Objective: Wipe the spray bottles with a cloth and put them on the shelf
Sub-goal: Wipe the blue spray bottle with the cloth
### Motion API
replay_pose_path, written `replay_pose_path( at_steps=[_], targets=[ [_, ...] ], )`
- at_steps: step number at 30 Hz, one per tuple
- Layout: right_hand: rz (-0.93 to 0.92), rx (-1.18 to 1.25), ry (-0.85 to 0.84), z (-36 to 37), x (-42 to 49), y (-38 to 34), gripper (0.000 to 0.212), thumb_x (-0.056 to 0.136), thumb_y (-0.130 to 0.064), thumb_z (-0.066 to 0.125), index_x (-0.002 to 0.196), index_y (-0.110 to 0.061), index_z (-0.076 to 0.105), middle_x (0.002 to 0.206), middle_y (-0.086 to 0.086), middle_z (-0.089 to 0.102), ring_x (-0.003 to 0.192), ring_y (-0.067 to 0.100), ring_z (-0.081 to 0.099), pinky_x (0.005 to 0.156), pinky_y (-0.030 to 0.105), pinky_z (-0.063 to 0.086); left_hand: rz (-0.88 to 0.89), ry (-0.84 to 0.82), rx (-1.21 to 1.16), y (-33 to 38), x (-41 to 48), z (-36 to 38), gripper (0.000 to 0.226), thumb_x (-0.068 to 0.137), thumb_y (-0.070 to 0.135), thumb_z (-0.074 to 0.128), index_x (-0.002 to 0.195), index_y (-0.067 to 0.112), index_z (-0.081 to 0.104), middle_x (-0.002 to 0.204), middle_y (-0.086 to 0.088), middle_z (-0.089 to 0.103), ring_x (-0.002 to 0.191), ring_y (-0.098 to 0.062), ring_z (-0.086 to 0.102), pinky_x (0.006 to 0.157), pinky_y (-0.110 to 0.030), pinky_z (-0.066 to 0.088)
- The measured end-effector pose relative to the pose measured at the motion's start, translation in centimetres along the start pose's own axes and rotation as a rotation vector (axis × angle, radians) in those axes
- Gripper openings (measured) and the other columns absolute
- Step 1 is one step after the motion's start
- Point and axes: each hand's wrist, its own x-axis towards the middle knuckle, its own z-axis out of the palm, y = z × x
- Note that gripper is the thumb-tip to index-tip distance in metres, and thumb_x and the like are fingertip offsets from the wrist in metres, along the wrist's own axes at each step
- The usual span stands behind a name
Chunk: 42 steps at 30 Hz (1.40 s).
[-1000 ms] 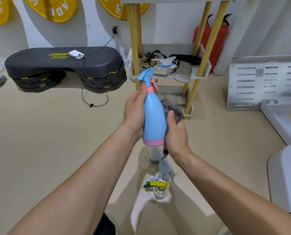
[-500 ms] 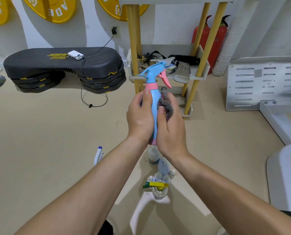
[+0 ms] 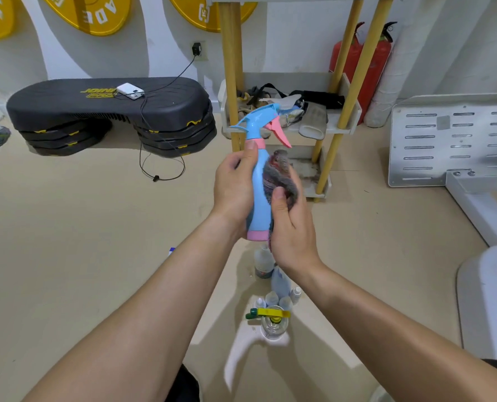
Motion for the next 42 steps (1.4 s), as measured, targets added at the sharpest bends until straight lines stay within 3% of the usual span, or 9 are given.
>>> replay_pose_path(
  at_steps=[5,9,12,16,24,30,35,38,42],
  targets=[
    [0.289,0.153,0.054,-0.2,0.2,-0.4,0.03,0.107,-0.043,0.038,0.095,-0.027,0.061,0.089,-0.011,0.067,0.07,-0.008,0.061,0.067,0.023,0.049,-0.072,-0.059,-0.109,0.8,0.7,-1.2,0.04,0.099,0.05,0.056,0.099,0.011,0.063,0.092,-0.014,0.066,0.079,-0.027,0.062,0.076,-0.041,0.051],
    [0.327,0.194,0.102,-0.8,1.8,-1.7,0.029,0.105,-0.045,0.044,0.087,-0.026,0.057,0.093,-0.009,0.065,0.091,0.014,0.064,0.089,0.039,0.051,-0.129,-0.122,-0.12,0.6,0.2,-1.1,0.051,0.086,0.054,0.066,0.109,0.009,0.061,0.097,-0.014,0.071,0.08,-0.025,0.068,0.079,-0.042,0.053],
    [0.189,0.114,0.08,-0.8,1.8,-2.4,0.022,0.107,-0.041,0.042,0.098,-0.031,0.06,0.096,-0.025,0.063,0.098,0.003,0.064,0.085,0.029,0.049,-0.092,-0.159,-0.067,0.6,0.1,-1.1,0.078,0.068,0.053,0.074,0.127,0.007,0.049,0.109,-0.018,0.069,0.081,-0.024,0.069,0.077,-0.042,0.056],
    [-0.061,-0.084,-0.013,-0.4,0.8,-1.8,0.054,0.1,-0.046,0.036,0.152,-0.031,0.038,0.146,-0.013,0.05,0.128,-0.004,0.046,0.104,0.021,0.038,-0.013,-0.055,-0.102,-0.1,0.5,-1.2,0.036,0.079,0.04,0.073,0.098,0.016,0.054,0.097,-0.008,0.066,0.077,-0.02,0.065,0.075,-0.039,0.055],
    [-0.31,-0.387,-0.046,-0.5,0.9,-0.8,0.058,0.101,-0.044,0.036,0.156,-0.027,0.033,0.151,0.005,0.037,0.134,0.022,0.044,0.107,0.046,0.045,0.085,-0.024,-0.014,-1.2,-0.1,0.0,0.029,0.102,0.018,0.051,0.078,0.017,0.067,0.076,-0.003,0.066,0.074,-0.017,0.058,0.069,-0.031,0.048],
    [-0.106,-0.134,-0.031,-0.5,1.3,-0.3,0.055,0.099,-0.05,0.037,0.152,-0.035,0.036,0.144,-0.01,0.05,0.126,0.004,0.051,0.106,0.033,0.046,0.057,-0.008,0.049,-1.6,-0.1,0.8,0.028,0.09,0.035,0.057,0.099,0.012,0.07,0.094,-0.006,0.071,0.085,-0.017,0.065,0.08,-0.037,0.053],
    [0.288,0.269,0.041,-0.3,1.2,-0.9,0.024,0.099,-0.059,0.043,0.105,-0.043,0.06,0.109,-0.012,0.071,0.108,0.014,0.067,0.103,0.05,0.051,0.119,0.026,0.076,-1.5,0.5,0.5,0.01,0.093,0.025,0.057,0.089,0.019,0.065,0.087,0.002,0.068,0.078,-0.013,0.061,0.076,-0.034,0.05],
    [0.257,0.176,0.056,-0.3,0.6,-1.6,0.017,0.106,-0.048,0.037,0.101,-0.046,0.053,0.1,-0.022,0.065,0.099,0.007,0.064,0.099,0.043,0.052,0.141,0.023,0.087,-1.5,0.5,0.4,0.017,0.1,0.022,0.053,0.085,0.019,0.06,0.079,0.008,0.063,0.075,-0.012,0.057,0.074,-0.033,0.046],
    [0.187,0.102,0.094,-1.0,1.8,-2.5,0.018,0.107,-0.046,0.036,0.105,-0.043,0.054,0.1,-0.018,0.066,0.099,0.007,0.064,0.095,0.043,0.053,0.17,-0.089,0.06,-1.7,-0.8,1.0,0.04,0.075,0.062,0.063,0.092,0.027,0.053,0.092,0.008,0.063,0.084,-0.012,0.062,0.079,-0.036,0.052]
  ],
)
